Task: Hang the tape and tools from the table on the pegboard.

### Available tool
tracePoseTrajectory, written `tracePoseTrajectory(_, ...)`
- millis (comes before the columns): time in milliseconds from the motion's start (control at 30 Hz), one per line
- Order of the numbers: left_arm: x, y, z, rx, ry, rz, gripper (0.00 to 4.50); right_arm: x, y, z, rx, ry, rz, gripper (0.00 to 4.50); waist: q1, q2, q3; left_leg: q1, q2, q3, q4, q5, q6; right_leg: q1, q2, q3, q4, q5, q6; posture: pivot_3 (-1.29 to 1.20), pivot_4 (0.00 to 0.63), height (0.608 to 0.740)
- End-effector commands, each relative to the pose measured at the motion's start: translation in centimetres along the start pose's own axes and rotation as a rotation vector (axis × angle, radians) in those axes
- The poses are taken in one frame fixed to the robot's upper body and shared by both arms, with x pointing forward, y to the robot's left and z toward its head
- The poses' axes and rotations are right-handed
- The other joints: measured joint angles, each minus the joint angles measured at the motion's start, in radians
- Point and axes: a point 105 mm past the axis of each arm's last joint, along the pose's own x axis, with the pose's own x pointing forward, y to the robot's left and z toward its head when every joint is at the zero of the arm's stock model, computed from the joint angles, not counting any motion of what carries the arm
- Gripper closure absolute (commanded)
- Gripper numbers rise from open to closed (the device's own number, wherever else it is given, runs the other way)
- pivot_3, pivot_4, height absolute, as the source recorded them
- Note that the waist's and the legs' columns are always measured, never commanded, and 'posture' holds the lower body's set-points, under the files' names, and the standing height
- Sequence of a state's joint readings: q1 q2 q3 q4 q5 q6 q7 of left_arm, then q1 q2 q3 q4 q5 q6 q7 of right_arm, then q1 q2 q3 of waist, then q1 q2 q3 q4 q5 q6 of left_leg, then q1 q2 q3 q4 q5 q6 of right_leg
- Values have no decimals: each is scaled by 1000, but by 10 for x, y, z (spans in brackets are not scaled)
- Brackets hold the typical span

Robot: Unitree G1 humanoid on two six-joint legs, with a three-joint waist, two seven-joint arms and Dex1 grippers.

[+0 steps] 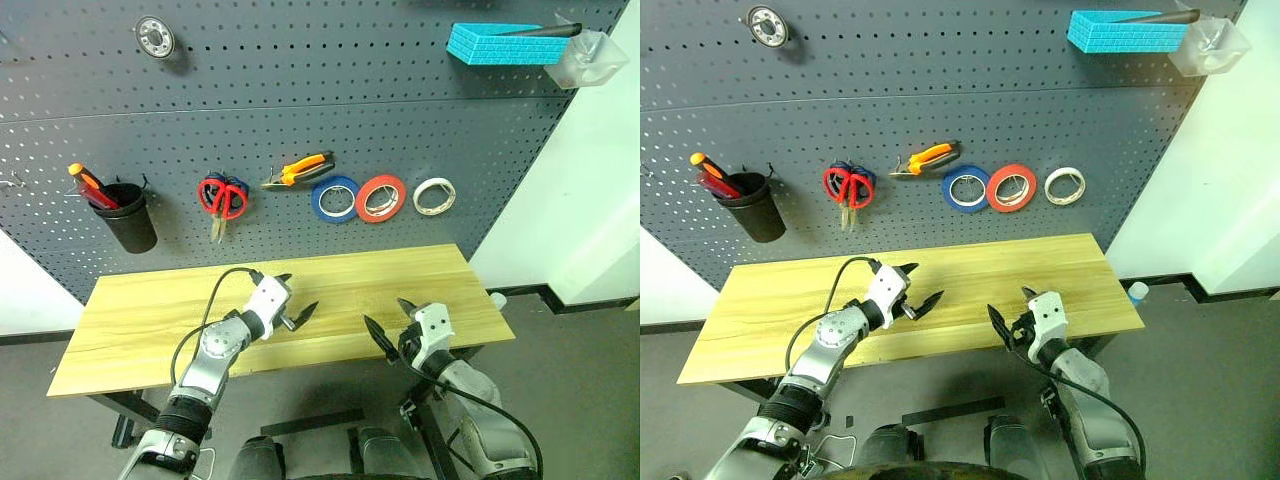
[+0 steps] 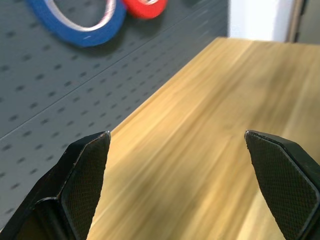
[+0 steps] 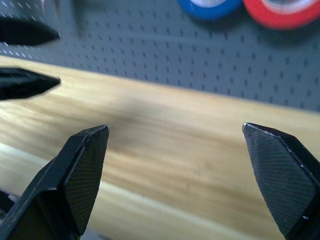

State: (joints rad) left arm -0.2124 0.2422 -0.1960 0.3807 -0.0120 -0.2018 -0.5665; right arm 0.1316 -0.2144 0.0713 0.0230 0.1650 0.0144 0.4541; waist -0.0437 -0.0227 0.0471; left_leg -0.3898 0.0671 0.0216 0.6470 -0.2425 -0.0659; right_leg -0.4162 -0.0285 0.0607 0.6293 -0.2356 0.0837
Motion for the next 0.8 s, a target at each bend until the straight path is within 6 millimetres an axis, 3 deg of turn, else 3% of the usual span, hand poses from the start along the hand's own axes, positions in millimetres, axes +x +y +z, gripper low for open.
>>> tracePoseTrajectory(33,8,-1,20,40,-74,-18,8,8,-1,24,15,-100,22,0,-1,0,0,0,0,0,0,0,0,0,0,0,0,0,0,26,0,721)
tracePoseTrajectory(567,4,-2,14,40,-74,-8,8,14,9,22,20,-88,109,0,2,0,0,0,0,0,-1,0,0,0,0,0,0,0,0,39,0,721)
tracePoseTrajectory(800,1,-1,10,68,-49,-33,8,16,23,13,29,-80,122,0,1,0,0,0,0,0,-1,0,0,-1,0,0,0,0,0,44,0,721)
